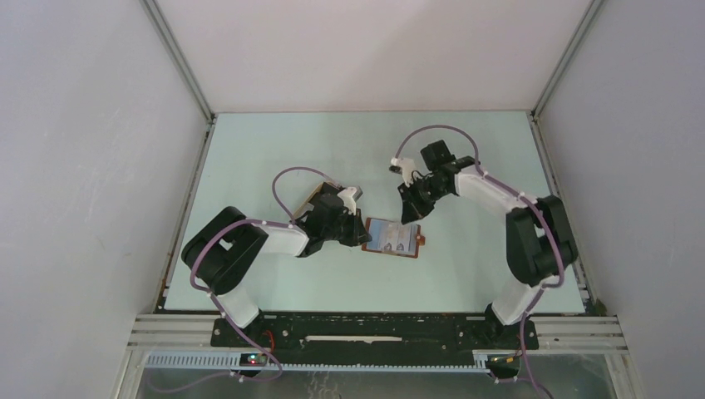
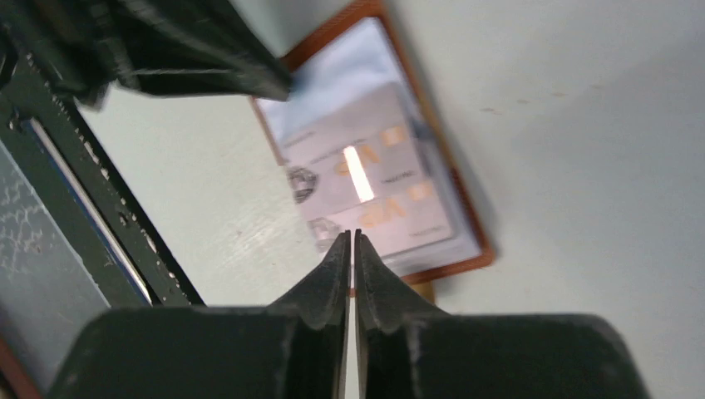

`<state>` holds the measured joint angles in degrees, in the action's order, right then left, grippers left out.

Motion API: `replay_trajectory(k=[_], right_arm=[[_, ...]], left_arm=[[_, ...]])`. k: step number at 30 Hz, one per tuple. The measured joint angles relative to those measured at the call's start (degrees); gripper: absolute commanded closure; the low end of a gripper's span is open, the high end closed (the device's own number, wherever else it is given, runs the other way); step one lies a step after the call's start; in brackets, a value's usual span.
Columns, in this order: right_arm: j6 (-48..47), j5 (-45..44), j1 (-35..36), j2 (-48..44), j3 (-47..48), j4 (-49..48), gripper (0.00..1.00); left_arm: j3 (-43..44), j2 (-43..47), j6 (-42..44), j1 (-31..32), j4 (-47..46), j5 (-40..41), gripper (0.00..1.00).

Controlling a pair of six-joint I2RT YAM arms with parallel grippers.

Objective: Put the credit cards into the card holder
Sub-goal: Insert the credit card into the card holder.

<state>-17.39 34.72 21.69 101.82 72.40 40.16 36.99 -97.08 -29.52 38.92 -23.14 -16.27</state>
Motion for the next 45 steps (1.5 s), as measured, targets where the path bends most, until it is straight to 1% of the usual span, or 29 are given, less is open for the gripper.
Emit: replay_trajectory(k=[3, 5, 10, 15, 21, 36, 42, 45], right_arm=[[-8.66, 0.02, 3.04, -5.60, -4.76, -1.62, 1.00], [-14.71, -0.22, 5.55, -7.28, -6.60, -1.99, 1.00], [-25.09, -3.23, 9.44, -4.96, -7.72, -2.32, 1.00], [-29.92, -7.56, 9.84, -3.34, -9.29, -2.97, 1.00], [-31.65, -9.33, 9.88, -3.37, -10.54, -4.98, 1.00], [-29.57, -14.75, 13.94, -2.97, -10.56, -9.57, 1.00], [-28.46, -15.41, 14.91, -2.36, -10.36, -10.60, 1.00], [-28.04, -15.87, 15.28, -1.97, -10.05, -10.93, 1.00]], left_arm=[[0.00, 0.00, -0.04, 0.00, -0.02, -0.04, 0.91], [0.00, 0.00, -0.04, -0.04, -0.07, -0.13, 0.91], [0.00, -0.13, -0.50, -0.04, -0.28, -0.46, 0.91], [-0.13, -0.20, -0.96, -0.04, -0.66, -0.52, 0.91], [-0.39, -0.79, -1.88, -0.07, -2.19, -1.11, 0.91], [-2.73, -1.97, -4.28, -0.20, -8.22, -2.95, 0.90], [-3.43, -2.25, -5.29, -0.63, -9.97, -3.54, 0.85], [-3.93, -2.25, -6.10, -0.96, -10.97, -4.02, 0.79]])
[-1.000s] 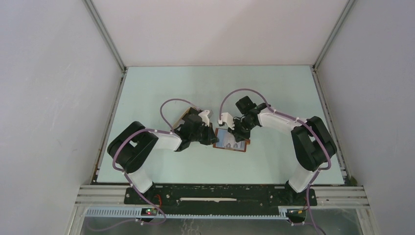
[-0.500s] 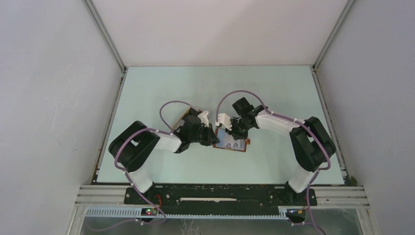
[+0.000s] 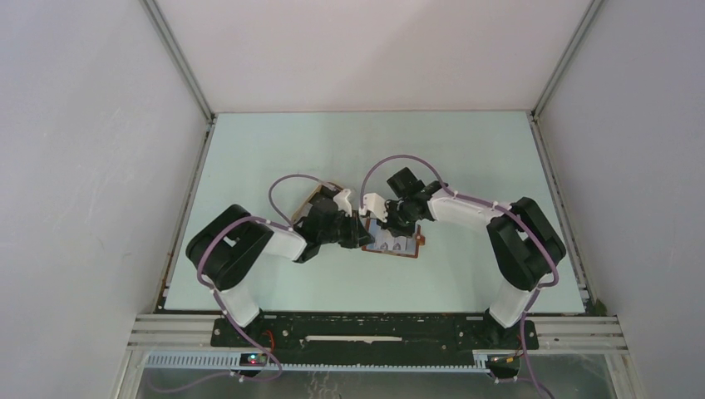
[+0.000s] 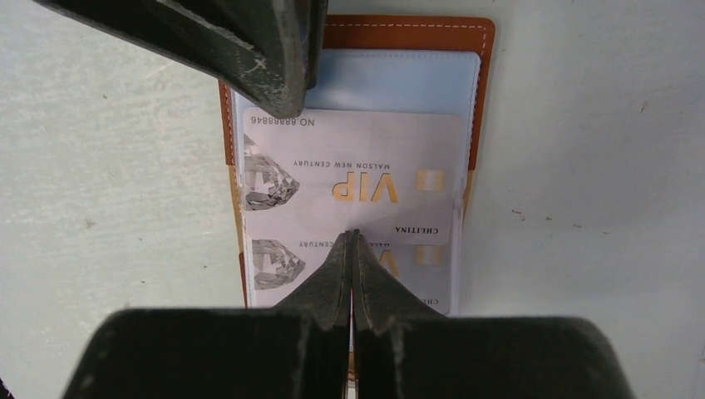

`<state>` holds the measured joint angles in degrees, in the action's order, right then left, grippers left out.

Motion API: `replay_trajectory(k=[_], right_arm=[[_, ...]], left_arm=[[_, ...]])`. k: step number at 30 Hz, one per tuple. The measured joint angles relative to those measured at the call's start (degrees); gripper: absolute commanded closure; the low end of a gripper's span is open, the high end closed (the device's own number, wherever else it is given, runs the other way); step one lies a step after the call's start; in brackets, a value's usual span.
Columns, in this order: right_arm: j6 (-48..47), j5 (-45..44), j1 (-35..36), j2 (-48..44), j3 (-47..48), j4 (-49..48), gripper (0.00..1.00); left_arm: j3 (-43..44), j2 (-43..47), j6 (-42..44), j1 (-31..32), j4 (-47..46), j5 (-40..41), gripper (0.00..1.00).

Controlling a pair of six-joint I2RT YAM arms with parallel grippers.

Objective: Put the credit cards into the card holder
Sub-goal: Insert the credit card into the card holder.

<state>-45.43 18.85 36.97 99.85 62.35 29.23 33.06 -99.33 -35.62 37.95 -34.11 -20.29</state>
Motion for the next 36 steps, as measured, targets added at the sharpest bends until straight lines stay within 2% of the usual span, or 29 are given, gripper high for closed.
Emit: replay_trajectory(k=[4, 12, 14, 15, 16, 17, 20, 23, 26, 31, 36], right_arm=[[0.79, -0.11, -0.04, 0.02, 0.02, -0.35, 1.00], [2.14, 0.66, -2.45, -3.13, 0.00, -0.35, 0.99], [3.23, 0.96, -3.23, -6.40, -0.22, -0.68, 0.94], [4.02, 1.33, -3.72, -8.59, -0.57, -1.27, 0.82], [5.29, 2.21, -4.31, -11.19, -0.83, -1.68, 0.56], [6.97, 3.80, -4.96, -13.33, -0.85, -1.75, 0.45], [14.01, 11.74, -8.39, -17.46, -0.09, -1.33, 0.54], [21.24, 20.63, -11.91, -13.81, 4.28, 2.60, 0.50], [30.71, 25.92, -14.71, -7.06, 3.91, 0.85, 0.48], [46.47, 26.10, -16.41, -4.26, -5.77, -3.10, 0.43], [57.40, 25.00, -16.87, -3.91, -8.63, -7.89, 0.41]], left_arm=[[-1.46, 1.46, -1.09, -0.52, -0.57, -0.72, 0.71], [-3.93, 10.10, -1.81, -0.76, 1.46, -0.39, 0.60], [-4.02, 11.30, -1.53, -0.76, 1.88, 0.24, 0.57], [-4.02, 11.39, -1.44, -0.76, 1.90, 0.46, 0.55], [-4.11, 11.34, -1.44, -0.76, 1.95, 0.63, 0.53], [-4.26, 11.30, -1.44, -0.76, 1.95, 0.68, 0.52], [-4.98, 10.95, -1.44, -0.87, 1.68, 0.87, 0.47], [-5.27, 10.32, -1.46, -0.87, 1.60, 1.68, 0.43], [-5.27, 9.88, -1.46, -0.87, 0.98, 2.43, 0.40], [-5.38, 8.57, -1.53, -0.87, -0.37, 4.00, 0.39], [-5.51, 5.31, -2.27, -0.87, -2.73, 3.87, 0.41]])
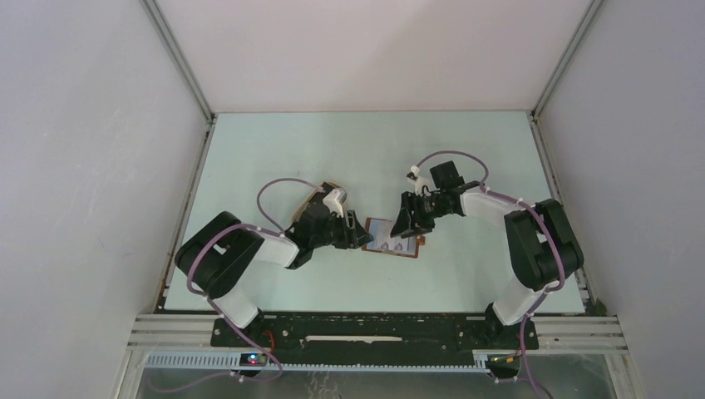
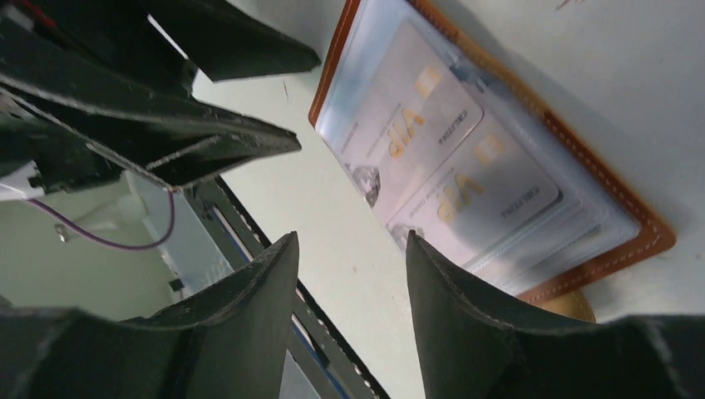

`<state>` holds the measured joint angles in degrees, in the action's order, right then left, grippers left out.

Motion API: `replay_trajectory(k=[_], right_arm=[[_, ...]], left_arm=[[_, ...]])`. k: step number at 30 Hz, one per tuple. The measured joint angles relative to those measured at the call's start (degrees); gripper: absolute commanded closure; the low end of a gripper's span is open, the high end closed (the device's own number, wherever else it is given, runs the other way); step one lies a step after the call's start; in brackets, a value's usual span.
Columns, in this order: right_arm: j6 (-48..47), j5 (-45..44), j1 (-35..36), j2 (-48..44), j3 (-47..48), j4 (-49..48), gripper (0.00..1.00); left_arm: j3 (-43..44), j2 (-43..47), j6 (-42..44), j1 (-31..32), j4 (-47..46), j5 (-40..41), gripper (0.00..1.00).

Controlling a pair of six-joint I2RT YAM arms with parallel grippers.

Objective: Put the credit cards into the card holder
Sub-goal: Insert the credit card into the card holder.

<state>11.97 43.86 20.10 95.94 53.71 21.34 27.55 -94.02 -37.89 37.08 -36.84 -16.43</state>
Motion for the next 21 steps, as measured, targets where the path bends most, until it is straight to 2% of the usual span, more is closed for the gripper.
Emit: replay_trajectory(k=[9, 21], right_arm=[[9.18, 1.77, -0.90, 5.92, 0.00, -6.36, 0.39], [15.61, 3.89, -1.36, 9.38, 0.07, -12.50, 0.38]], left_arm=[[0.11, -4.07, -2.12, -0.13, -6.43, -1.14, 0.47], [0.11, -8.00, -4.66, -0.20, -12.66, -3.32, 0.52]])
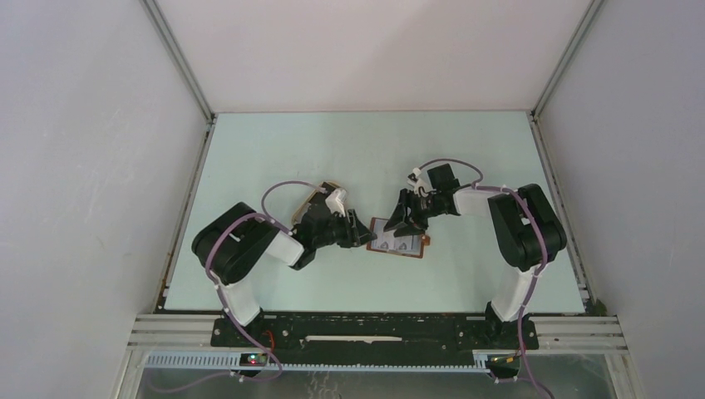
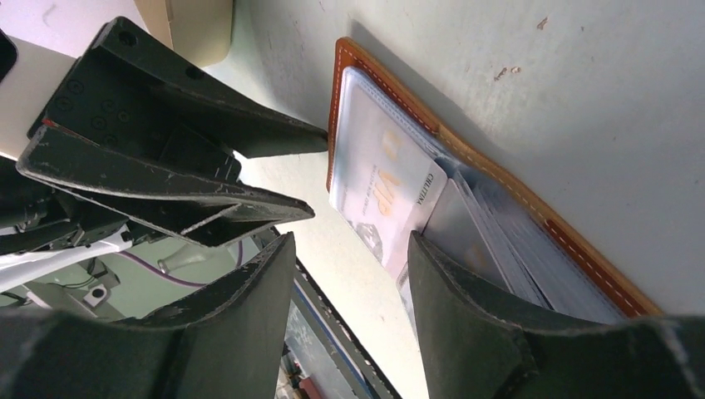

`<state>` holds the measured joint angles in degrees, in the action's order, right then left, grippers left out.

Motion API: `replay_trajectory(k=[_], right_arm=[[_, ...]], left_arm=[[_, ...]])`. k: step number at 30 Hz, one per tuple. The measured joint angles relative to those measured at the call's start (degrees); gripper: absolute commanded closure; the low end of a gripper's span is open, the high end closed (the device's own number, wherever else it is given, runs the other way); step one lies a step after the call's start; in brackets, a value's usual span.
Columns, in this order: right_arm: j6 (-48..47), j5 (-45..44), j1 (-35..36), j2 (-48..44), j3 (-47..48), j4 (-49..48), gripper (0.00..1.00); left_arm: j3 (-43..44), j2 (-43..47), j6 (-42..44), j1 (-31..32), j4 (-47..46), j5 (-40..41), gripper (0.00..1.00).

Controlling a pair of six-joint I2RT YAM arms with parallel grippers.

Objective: Put the credit cards into the card holder
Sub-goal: Insert the credit card into the card holder.

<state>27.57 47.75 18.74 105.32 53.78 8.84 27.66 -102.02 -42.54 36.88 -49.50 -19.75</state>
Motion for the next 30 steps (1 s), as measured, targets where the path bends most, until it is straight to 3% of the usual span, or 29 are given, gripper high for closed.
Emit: replay_trajectory(k=[12, 17, 23, 30], right_arm=[[0.63, 0.33, 0.26, 2.16, 1.68, -0.52, 0.38], [-3.43, -1.38, 0.59, 1.64, 3.41, 2.32, 0.38], [-14.73, -4.52, 0.96, -7.13, 4.31, 8.33, 0.41], [-35.65, -4.85, 2.32, -20.28, 5.07, 14.14, 0.40]], left_arm=[[-0.11, -1.57, -1.27, 1.03, -2.69, -0.81, 0.53], [-0.68, -1.20, -1.66, 1.18, -3.08, -0.57, 0.50], [-3.98, 4.76, -0.96, 1.53, 1.33, 1.66, 0.50], [-6.78, 20.41, 3.02, 5.01, 10.29, 7.80, 0.50]])
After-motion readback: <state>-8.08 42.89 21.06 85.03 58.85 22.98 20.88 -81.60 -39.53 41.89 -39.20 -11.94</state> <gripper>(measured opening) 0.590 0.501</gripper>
